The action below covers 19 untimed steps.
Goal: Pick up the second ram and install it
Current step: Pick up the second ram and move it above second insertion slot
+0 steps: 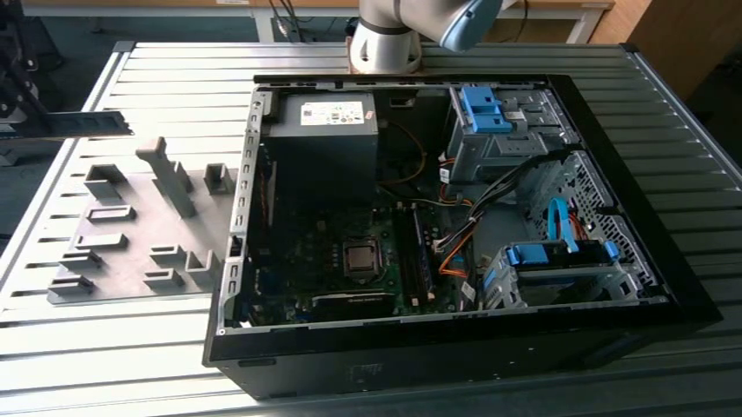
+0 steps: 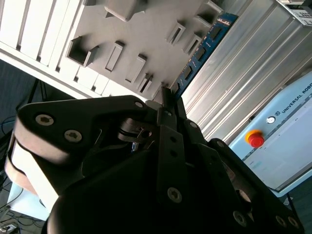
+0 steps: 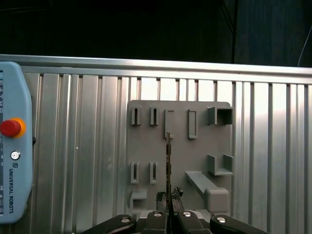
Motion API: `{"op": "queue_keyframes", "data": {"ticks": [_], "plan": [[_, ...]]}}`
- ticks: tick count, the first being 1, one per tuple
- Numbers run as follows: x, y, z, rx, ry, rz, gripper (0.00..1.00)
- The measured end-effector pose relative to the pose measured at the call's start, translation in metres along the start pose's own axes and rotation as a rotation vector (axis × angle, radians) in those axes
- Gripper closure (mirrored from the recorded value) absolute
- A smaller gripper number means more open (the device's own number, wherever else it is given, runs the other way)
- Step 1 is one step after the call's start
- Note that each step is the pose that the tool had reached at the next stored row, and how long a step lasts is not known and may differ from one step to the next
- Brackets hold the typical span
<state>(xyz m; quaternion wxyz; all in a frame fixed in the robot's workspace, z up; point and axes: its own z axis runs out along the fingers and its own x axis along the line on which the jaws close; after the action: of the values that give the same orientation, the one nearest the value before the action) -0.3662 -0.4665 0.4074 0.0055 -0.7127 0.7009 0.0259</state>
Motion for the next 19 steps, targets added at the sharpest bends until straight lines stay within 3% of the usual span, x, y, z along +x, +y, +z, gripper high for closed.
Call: {"op": "queue_keyframes", "data": {"ticks": [19], "plan": [[0.0003,-0.0163,-0.0005,0.0001,0.0,0.0,0.86]]}}
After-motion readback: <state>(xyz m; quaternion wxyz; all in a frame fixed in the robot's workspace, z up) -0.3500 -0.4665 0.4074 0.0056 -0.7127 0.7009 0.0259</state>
